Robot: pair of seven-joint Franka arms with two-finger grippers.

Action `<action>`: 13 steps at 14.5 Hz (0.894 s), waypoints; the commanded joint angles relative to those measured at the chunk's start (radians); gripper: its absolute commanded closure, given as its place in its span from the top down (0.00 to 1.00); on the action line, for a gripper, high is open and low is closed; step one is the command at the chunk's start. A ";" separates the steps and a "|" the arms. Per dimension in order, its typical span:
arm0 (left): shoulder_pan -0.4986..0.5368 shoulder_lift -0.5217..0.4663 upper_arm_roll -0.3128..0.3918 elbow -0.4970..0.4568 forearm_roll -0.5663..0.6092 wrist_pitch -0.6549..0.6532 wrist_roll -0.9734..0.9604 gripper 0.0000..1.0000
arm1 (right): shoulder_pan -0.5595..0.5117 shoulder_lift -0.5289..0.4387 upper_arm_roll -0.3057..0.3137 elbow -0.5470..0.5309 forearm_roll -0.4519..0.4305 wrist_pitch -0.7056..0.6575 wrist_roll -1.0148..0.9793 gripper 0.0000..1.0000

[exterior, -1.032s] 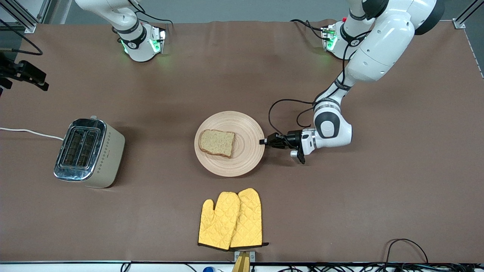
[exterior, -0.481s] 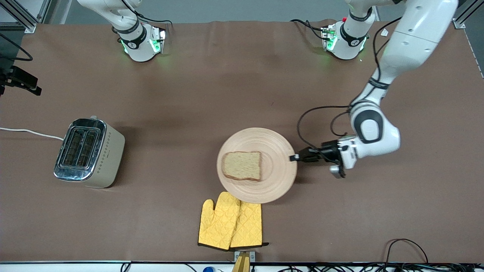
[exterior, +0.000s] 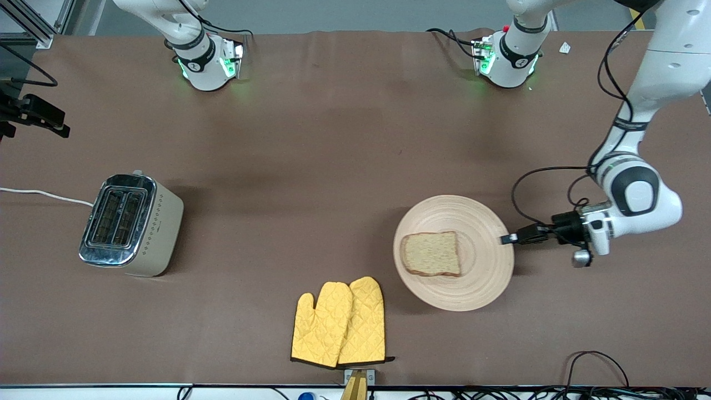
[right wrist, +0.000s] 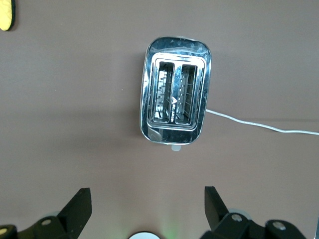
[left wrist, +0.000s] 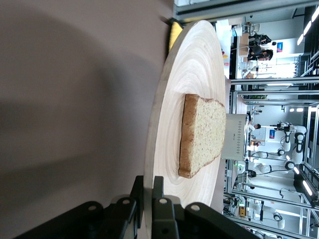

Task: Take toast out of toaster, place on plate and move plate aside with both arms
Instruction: 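Slide the plate with the bread away from the toaster with the left gripper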

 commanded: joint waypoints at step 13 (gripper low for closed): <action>0.299 0.220 -0.012 0.170 0.215 -0.119 0.025 0.01 | 0.048 0.002 -0.002 0.018 -0.008 -0.028 -0.001 1.00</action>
